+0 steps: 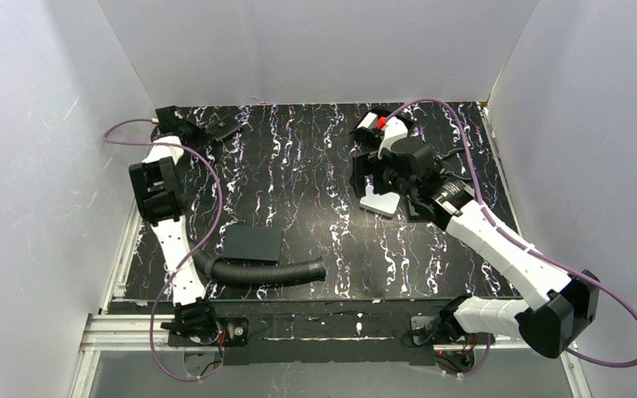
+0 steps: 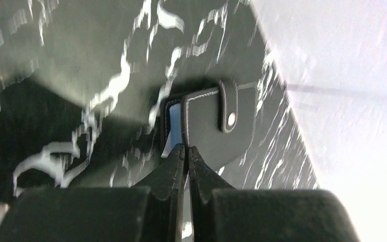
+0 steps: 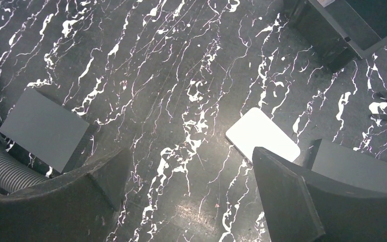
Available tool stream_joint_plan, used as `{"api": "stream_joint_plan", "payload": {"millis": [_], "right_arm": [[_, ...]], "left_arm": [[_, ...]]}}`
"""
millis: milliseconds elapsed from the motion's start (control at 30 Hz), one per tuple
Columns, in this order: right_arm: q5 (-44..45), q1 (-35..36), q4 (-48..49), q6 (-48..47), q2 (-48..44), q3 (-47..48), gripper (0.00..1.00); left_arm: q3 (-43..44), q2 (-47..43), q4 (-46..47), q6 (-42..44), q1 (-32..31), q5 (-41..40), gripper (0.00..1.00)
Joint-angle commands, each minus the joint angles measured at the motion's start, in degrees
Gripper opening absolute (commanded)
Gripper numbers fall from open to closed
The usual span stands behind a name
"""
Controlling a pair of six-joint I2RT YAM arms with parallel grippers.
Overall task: Put the credit cards into the card holder
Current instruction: Move the card holder to the center of the board.
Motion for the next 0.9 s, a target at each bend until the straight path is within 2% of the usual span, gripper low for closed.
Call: {"api": "stream_joint_plan", "payload": {"millis": [0, 100, 233, 367, 600, 733, 767, 867], "right_arm": [[-1.1, -0.2, -1.3, -0.3, 5.2, 3.8, 1.00], [-3.6, -0.2, -1.7, -1.0, 9.0, 4.9, 1.00], [-8.9, 0.0, -3.5, -1.0, 14.8, 7.7, 1.00], [-16.0, 0.3, -2.8, -0.9, 19.5, 8.3, 1.00], [-17.6, 0.7, 1.5, 2.7, 26.7, 9.7, 0.99], [-14.6, 0.8, 4.5, 4.4, 32.4, 10.8, 0.88], [-14.3, 0.7, 5.8, 4.8, 33.7, 10.9, 0.84], [-14.1, 0.7, 9.5, 5.9, 37.5, 11.8, 0.75]], "left_arm": [[-11.7, -14.2, -11.2, 14.0, -4.8, 9.4, 0.00], [-18.3, -21.2, -17.4, 22.5, -9.9, 10.7, 0.00], [-19.5, -26.0, -28.9, 34.0, -17.1, 9.2, 0.00], [-20.2, -29.0, -33.6, 43.2, -21.6, 11.2, 0.00], [-10.7, -20.7, -43.3, 47.3, -26.9, 14.9, 0.00], [-6.1, -18.1, -46.4, 41.8, -27.2, 11.3, 0.01], [-6.0, -18.7, -46.2, 40.1, -27.2, 10.4, 0.11], [-7.4, -22.5, -45.2, 35.2, -26.9, 3.6, 0.58]]}}
